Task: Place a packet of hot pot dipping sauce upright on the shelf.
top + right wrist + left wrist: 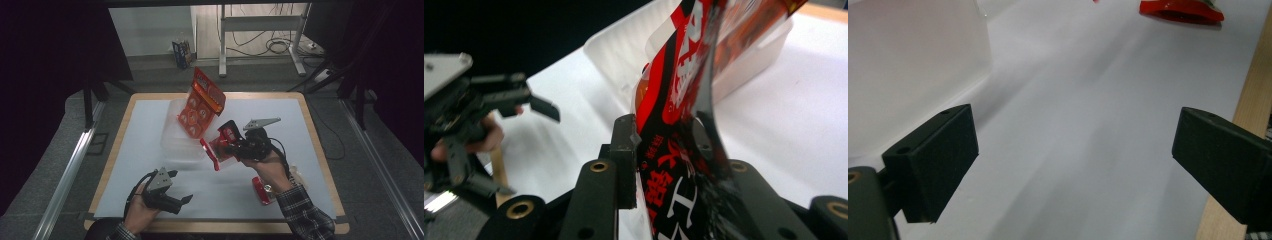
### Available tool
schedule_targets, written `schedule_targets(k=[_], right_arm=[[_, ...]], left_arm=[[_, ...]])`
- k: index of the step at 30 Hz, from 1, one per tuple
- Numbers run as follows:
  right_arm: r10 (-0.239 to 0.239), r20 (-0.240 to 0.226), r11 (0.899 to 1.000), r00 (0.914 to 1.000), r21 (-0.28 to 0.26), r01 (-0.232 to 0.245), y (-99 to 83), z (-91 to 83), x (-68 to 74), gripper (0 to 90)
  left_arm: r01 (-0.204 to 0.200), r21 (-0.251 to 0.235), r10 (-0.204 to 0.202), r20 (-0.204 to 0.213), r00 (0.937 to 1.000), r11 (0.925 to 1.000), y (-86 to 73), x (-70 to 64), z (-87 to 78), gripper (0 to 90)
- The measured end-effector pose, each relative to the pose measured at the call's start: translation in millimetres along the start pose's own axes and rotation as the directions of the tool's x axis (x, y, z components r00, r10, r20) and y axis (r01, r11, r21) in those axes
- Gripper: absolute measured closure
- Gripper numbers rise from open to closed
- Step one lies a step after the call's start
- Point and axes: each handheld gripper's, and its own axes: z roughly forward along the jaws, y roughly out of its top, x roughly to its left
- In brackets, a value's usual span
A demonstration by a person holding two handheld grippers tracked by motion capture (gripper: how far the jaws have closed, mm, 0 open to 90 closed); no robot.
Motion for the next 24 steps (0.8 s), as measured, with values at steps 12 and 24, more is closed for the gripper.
schedule_targets(k=[12,24], right_arm=[[-0.046,0.019,0.998,0.9987,-0.043,0.047,32.9,7.3,-4.1,70.7],[-0.096,0.035,0.994,0.9948,-0.051,0.098,61.7,25.6,-9.7,70.7]], left_arm=[[-0.023,0.021,0.023,-0.026,0.9994,0.9995,-5.6,-3.0,-6.7,3.0],[-0.029,0.027,0.031,-0.048,0.9984,0.9992,-8.9,-2.4,-11.1,2.8]])
